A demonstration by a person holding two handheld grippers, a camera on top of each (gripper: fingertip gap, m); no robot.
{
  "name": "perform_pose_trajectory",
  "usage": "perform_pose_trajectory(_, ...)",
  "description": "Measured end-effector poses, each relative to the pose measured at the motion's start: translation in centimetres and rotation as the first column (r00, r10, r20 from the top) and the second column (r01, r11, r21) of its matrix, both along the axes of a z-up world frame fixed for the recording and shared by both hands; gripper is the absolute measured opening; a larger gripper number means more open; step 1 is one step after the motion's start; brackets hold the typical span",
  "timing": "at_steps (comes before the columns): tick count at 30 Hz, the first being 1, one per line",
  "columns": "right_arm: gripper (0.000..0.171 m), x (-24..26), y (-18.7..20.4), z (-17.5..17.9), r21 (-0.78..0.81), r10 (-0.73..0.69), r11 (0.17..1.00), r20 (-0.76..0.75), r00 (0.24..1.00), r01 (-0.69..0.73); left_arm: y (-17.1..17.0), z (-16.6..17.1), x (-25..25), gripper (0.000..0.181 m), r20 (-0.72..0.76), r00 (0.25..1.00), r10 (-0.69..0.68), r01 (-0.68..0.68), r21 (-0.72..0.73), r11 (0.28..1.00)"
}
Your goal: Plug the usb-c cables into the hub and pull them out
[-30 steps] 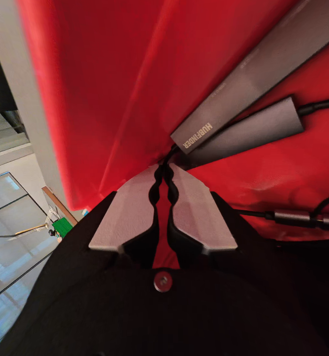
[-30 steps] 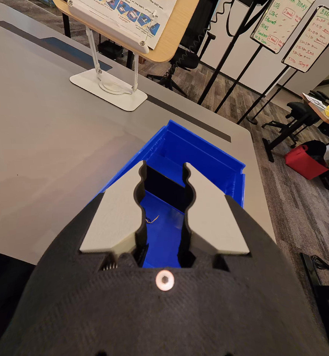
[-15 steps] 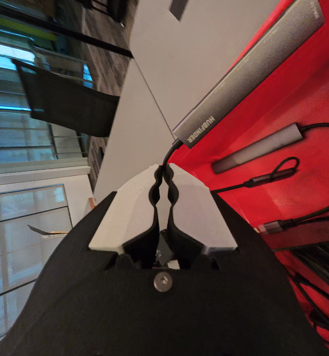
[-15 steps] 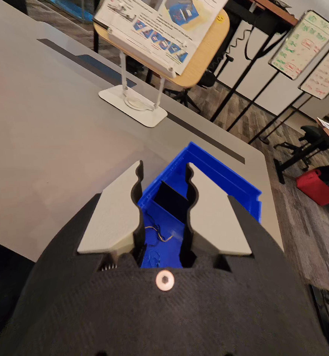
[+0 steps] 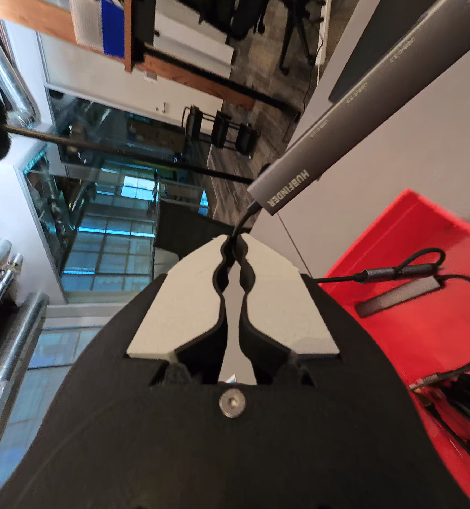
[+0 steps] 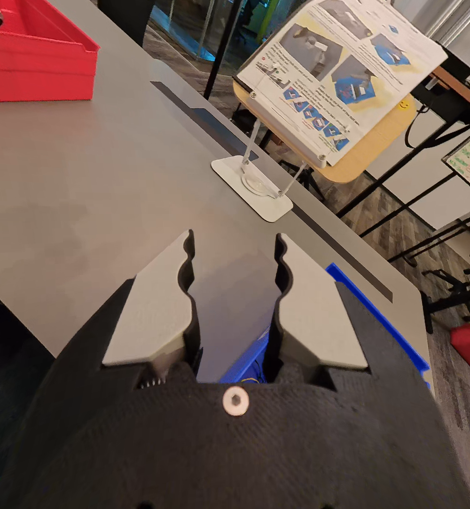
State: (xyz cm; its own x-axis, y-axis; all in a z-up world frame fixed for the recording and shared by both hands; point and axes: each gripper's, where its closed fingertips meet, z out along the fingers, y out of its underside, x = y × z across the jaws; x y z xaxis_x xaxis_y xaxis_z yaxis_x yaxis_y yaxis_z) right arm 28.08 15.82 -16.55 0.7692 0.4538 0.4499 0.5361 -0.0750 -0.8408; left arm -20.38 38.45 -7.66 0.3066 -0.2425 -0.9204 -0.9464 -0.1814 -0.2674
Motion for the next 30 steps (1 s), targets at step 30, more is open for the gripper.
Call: perform_pose_trajectory(30,0.055,0.4,-2.8,-3.7,-0.102,0.029,0.994,-0.087,0.996,-0.038,-7.5,-23.6,33.1,0.003,-0.001,0.714,-0.700,0.542,-0.632,0.554)
